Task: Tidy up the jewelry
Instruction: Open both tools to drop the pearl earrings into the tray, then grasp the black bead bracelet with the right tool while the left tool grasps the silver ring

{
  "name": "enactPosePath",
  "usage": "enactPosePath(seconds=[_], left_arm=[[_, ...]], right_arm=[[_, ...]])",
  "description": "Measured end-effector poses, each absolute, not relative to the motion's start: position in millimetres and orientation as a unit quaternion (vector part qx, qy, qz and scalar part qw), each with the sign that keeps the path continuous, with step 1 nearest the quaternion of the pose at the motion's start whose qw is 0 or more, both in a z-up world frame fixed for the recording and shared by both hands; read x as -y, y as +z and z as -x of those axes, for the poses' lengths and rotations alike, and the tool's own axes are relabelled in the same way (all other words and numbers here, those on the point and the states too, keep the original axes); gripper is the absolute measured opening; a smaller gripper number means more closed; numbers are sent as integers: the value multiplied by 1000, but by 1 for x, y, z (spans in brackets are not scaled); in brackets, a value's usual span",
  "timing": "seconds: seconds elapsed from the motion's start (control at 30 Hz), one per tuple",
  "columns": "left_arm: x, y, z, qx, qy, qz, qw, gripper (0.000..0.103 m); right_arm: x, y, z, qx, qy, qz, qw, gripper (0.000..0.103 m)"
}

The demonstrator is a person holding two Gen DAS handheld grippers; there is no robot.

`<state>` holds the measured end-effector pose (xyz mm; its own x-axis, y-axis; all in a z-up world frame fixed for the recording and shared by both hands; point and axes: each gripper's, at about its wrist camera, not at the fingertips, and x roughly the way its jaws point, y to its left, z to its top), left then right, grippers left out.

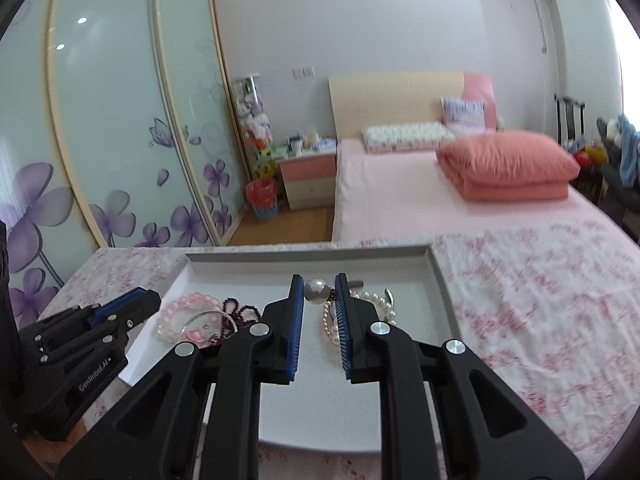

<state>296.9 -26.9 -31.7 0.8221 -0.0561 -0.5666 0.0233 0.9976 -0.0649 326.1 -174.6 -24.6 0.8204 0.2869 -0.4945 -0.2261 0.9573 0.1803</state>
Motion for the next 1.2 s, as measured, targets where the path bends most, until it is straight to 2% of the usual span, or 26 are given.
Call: enactPosePath(seconds=[0.17, 0.2, 0.23, 0.27, 0.3, 0.7, 0.93, 1.2], left_arm=[[28, -43, -320, -324, -24, 34, 945, 15], [27, -45, -322, -327, -22, 35, 944, 17], [25, -46, -322, -329, -21, 38, 943, 24], [23, -48, -323, -330, -20, 41, 943, 28], [21, -48, -323, -330, -19, 45, 943, 32], [-18, -37, -290, -332, -16, 83, 939, 33], [-31, -47, -242, -363, -36, 63, 929, 34], [-37, -66, -206, -388, -34, 38, 920, 48]], right_arm=[[176, -34, -343, -297, 140, -76, 941, 19], [176, -35, -343, -299, 139, -78, 941, 25], [177, -35, -343, -298, 139, -80, 941, 34], [179, -35, -341, -296, 138, -84, 942, 35], [179, -34, -341, -295, 138, -86, 942, 35], [191, -32, -305, -300, 152, -79, 939, 35], [167, -51, -268, -356, 220, -27, 908, 35], [122, -79, -256, -410, 243, 30, 878, 35]])
